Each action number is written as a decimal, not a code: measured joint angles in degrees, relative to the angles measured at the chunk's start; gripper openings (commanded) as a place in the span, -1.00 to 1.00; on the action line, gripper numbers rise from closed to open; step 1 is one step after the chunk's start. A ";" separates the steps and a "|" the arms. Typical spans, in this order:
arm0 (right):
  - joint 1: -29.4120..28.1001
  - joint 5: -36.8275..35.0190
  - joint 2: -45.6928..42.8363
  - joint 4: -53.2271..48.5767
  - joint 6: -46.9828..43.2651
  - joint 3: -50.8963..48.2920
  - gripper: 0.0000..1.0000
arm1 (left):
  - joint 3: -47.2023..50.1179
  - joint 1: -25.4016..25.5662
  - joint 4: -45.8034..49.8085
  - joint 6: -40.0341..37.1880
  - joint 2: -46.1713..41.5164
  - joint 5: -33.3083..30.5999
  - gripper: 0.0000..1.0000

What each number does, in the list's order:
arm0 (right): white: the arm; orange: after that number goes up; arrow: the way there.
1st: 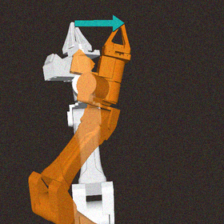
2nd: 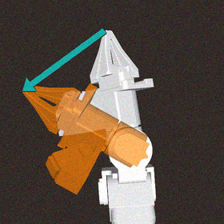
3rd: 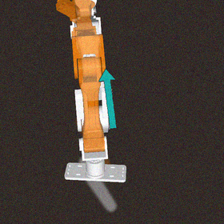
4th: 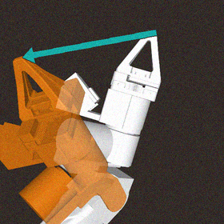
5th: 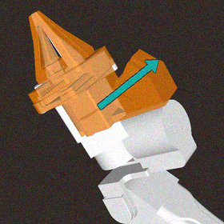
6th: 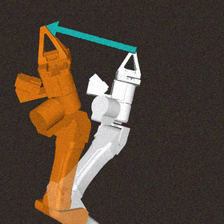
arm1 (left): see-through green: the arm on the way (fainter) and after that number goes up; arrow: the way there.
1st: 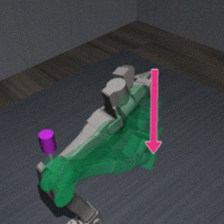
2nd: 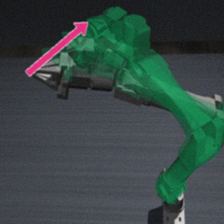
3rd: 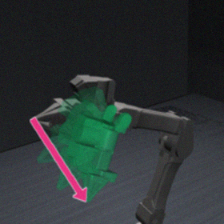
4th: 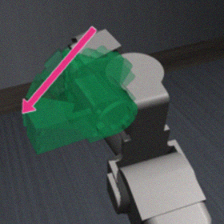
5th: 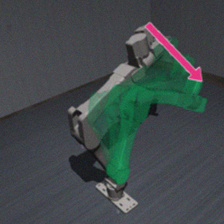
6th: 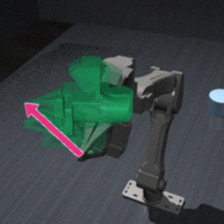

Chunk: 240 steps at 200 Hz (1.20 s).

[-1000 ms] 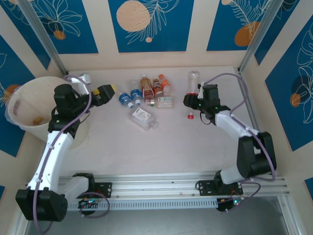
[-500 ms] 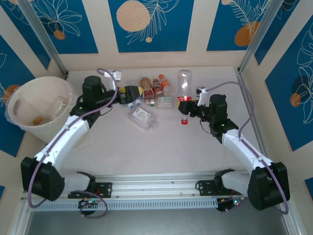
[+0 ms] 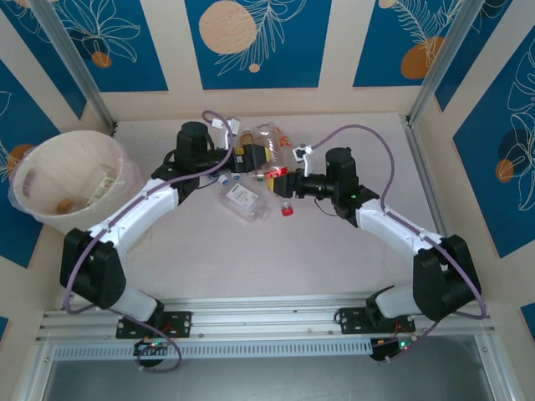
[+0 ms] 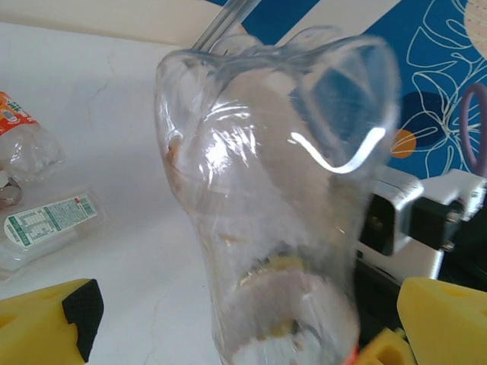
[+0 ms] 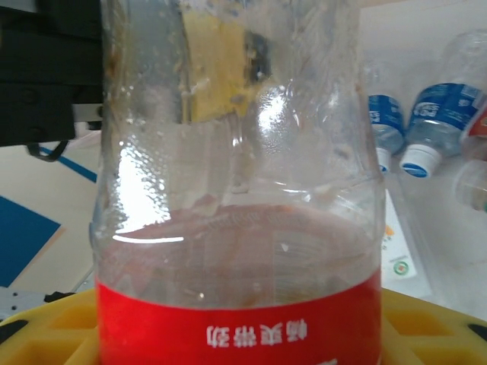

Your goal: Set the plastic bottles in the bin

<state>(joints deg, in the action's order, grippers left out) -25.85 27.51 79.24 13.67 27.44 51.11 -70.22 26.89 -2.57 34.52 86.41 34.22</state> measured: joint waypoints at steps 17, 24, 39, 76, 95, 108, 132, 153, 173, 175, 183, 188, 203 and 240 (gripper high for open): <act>-0.57 1.51 1.27 0.33 0.00 1.40 -0.29 | -0.70 0.02 -0.04 -0.11 1.31 -0.20 1.00; -0.85 1.90 1.62 0.39 0.02 1.90 -0.29 | -0.79 0.02 -0.13 -0.11 1.62 -0.17 1.00; -1.18 2.78 2.19 0.39 0.00 2.40 -0.29 | -0.81 0.04 -0.63 -0.11 1.86 -0.42 1.00; -2.51 5.79 3.54 -0.17 -0.68 4.04 -0.29 | -0.92 0.17 -2.69 -0.35 1.92 -3.02 0.98; -3.06 7.39 4.13 -0.28 -0.98 4.55 -0.29 | -1.77 0.20 -4.50 -0.28 2.78 -4.24 0.91; -2.89 7.06 4.35 -0.39 -0.94 4.96 -0.29 | -2.45 0.20 -5.18 0.09 3.50 -4.55 0.80; -2.82 5.92 4.35 -1.20 -1.07 5.14 -0.28 | -2.62 0.42 -7.41 1.05 3.80 -4.79 0.41; -2.86 5.81 4.35 -2.43 -1.77 5.14 -0.21 | -2.32 0.42 -9.79 1.31 3.69 -5.44 0.17; -2.82 5.64 4.35 -2.78 -1.99 5.14 0.07 | -1.90 0.42 -10.34 1.57 3.69 -5.33 0.03; -2.82 5.66 4.35 -2.78 -1.99 5.14 0.12 | -1.88 0.42 -10.34 1.60 3.69 -5.35 0.01; -2.80 5.62 4.24 -2.78 -1.92 5.14 0.24 | -1.88 0.42 -10.40 1.60 3.69 -5.27 -0.05; -2.75 5.62 4.17 -2.78 -1.95 5.14 0.31 | -1.88 0.42 -10.51 1.60 3.67 -5.20 -0.10; -2.56 5.68 3.74 -3.06 -1.97 5.14 0.55 | -1.88 0.42 -10.75 1.53 3.67 -4.70 -0.17; -1.42 5.05 -0.52 -5.29 -2.25 4.85 0.98 | -1.51 0.42 -9.86 -1.29 2.36 -5.40 -0.18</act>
<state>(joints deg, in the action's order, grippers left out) -27.27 32.56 78.72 8.38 25.19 55.96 -71.72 27.31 -12.43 33.23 88.77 28.82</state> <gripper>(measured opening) 0.972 0.607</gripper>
